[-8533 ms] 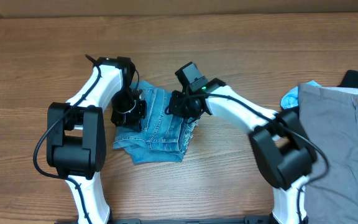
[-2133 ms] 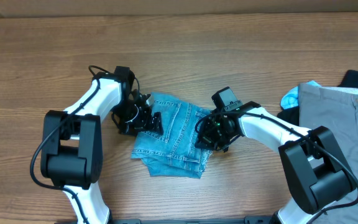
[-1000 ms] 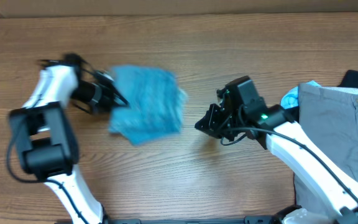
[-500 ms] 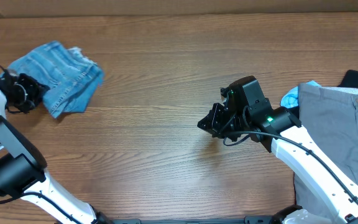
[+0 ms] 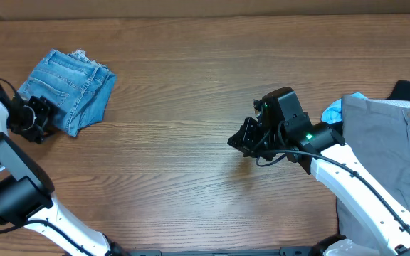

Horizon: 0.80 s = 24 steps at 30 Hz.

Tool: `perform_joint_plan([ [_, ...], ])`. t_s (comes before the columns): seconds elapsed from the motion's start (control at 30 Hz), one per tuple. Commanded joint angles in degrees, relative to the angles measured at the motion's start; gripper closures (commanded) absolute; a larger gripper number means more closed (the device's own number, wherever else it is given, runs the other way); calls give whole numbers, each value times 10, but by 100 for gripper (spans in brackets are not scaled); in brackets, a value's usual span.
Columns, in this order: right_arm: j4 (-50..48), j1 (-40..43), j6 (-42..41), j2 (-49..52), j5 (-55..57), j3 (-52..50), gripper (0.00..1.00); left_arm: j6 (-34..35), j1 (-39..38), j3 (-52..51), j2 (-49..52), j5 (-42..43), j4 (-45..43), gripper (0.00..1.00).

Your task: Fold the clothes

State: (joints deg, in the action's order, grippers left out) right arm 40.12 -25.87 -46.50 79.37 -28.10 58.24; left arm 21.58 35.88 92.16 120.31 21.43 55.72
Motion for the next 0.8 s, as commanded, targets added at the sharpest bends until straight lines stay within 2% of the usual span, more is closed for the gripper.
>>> perform_joint_plan([
  [0.0, -2, 5, 0, -2, 4, 9, 95, -67, 13, 6, -56, -8, 4, 49],
  [0.1, -2, 4, 0, -2, 4, 9, 95, -96, 13, 6, -103, -28, 8, 67],
  [0.2, -2, 5, 0, -2, 10, 9, 95, -110, 5, 6, -143, -76, 1, 80],
  [0.27, -4, 5, 0, -2, 14, 9, 95, -126, -2, 6, -157, -100, -11, 96],
  [0.47, -10, 5, 0, -2, 26, 9, 95, -185, -36, -18, -131, -103, -51, 96],
  [0.6, -10, 4, 0, -2, 26, 9, 95, -184, -52, -43, -85, -126, -86, 96],
  [0.77, -9, 5, 0, -2, 26, 9, 95, -184, -72, -55, -23, -127, -80, 96],
])
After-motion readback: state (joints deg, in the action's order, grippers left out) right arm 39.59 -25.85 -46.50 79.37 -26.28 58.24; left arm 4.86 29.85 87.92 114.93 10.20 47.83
